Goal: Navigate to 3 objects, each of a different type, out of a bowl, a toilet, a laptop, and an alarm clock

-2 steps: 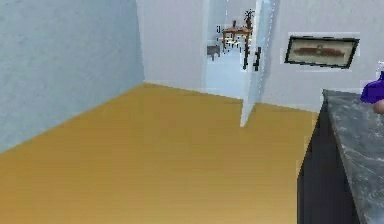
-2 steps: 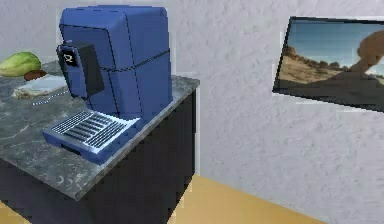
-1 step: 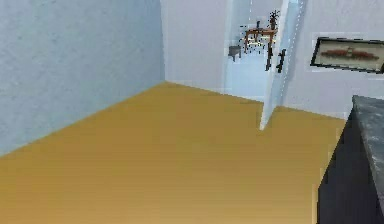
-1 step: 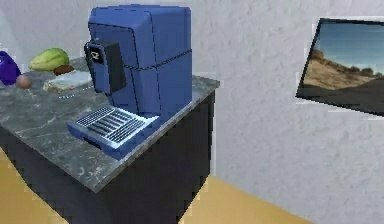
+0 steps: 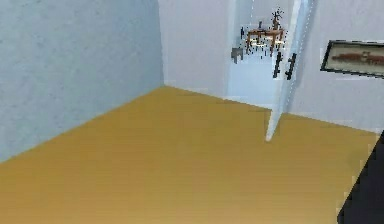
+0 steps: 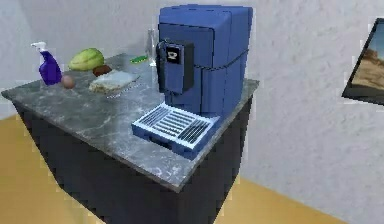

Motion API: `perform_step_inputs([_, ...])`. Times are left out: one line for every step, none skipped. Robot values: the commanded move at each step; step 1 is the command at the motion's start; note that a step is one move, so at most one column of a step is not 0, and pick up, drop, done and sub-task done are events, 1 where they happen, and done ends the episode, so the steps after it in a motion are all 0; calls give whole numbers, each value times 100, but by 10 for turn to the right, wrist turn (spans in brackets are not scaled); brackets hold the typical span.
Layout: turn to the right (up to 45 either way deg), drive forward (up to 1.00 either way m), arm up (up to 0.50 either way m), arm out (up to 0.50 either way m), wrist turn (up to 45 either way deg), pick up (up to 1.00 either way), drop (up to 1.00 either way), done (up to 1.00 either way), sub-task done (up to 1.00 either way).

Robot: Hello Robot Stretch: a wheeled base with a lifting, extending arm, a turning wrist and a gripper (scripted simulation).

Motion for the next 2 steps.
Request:
perform_step_inputs([60,0,0,0,0,0,0,0,0])
perform_step_inputs([30,0,0,0,0,0,0,0,0])
